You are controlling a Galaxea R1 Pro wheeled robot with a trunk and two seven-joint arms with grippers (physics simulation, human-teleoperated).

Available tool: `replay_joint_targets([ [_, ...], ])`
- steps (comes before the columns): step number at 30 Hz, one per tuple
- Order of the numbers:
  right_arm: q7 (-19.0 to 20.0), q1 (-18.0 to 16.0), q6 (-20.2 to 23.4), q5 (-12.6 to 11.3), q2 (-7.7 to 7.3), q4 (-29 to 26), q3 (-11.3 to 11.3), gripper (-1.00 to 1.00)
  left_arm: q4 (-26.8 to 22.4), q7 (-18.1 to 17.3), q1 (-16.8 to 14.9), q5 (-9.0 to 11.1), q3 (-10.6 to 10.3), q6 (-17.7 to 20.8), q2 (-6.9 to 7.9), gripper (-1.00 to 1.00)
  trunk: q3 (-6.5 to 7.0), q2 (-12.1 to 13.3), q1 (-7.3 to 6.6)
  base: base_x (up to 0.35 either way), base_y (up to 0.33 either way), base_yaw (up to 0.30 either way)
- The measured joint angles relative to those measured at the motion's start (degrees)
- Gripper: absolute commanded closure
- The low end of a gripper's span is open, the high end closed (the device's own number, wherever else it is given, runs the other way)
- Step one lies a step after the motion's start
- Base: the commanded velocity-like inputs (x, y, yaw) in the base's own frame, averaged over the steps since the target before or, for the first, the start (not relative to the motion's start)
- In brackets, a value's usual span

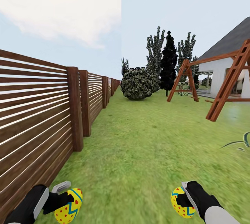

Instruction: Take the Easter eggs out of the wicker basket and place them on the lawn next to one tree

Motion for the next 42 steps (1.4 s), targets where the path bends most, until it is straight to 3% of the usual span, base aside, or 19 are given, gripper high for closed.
replay_joint_targets([
  [35,0.0,0.0,0.0,-0.1,0.01,0.0,0.0,1.00,-0.8,0.0,0.0,0.0,0.0,0.1,-0.35,1.00,0.00,0.0,0.00,0.324,0.124,0.000],
  [42,0.1,0.0,0.0,-0.1,0.00,0.0,0.1,1.00,-0.8,0.0,0.0,0.0,0.0,0.0,-0.36,1.00,0.00,0.0,0.00,0.333,0.096,-0.193],
])
